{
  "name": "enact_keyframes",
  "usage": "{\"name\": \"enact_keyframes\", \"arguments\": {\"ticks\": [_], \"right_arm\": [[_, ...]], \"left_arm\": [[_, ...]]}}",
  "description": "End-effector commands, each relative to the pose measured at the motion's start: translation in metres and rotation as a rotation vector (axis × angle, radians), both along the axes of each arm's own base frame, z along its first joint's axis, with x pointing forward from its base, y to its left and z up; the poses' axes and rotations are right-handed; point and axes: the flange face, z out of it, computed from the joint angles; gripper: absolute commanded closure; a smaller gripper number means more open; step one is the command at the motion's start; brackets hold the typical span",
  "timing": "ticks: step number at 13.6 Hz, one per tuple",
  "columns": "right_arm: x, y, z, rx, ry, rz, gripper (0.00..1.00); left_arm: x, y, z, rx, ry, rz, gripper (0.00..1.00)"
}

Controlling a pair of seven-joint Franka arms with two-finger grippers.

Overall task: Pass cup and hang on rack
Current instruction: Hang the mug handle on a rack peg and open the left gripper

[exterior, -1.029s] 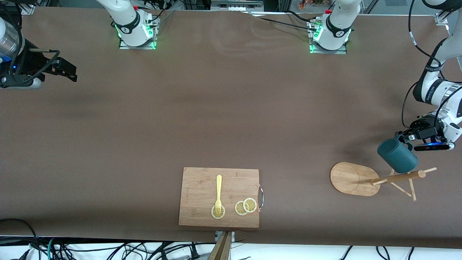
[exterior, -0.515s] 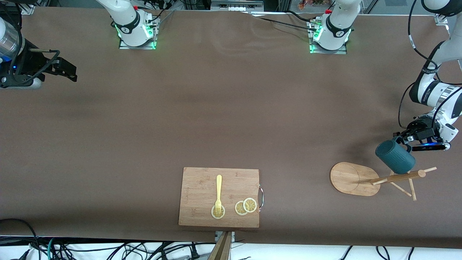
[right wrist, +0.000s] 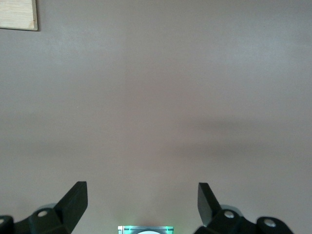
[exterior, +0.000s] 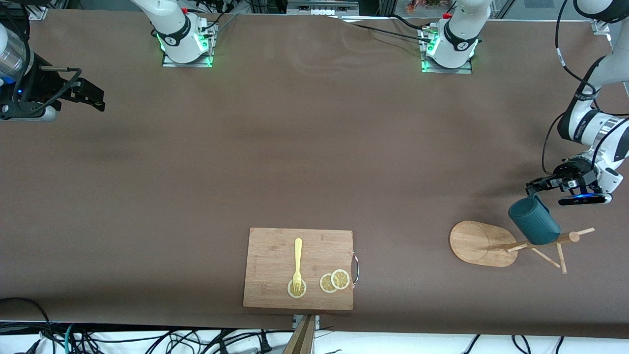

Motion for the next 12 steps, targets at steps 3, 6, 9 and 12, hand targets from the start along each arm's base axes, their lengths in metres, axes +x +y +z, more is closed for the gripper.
{"name": "enact_keyframes", "arguments": {"ticks": [3, 6, 9, 12], "right_arm": [[0.0, -0.001, 0.005, -0.008, 0.003, -0.004, 0.0], [0.0, -0.001, 0.005, -0.008, 0.003, -0.002, 0.0], [0.0, -0.001, 0.005, -0.008, 0.003, -0.005, 0.0], [0.0, -0.001, 0.005, -0.008, 0.003, -0.005, 0.0]], "left_arm": [[-0.036, 0.023, 0.025, 0.171, 0.012, -0.203, 0.0], [-0.049, 0.03, 0.072, 0.359, 0.015, -0.38, 0.0], [-0.029, 0.031, 0.135, 0.643, -0.006, -0.565, 0.0], [0.004, -0.009, 0.203, 0.925, 0.001, -0.751, 0.0]]}}
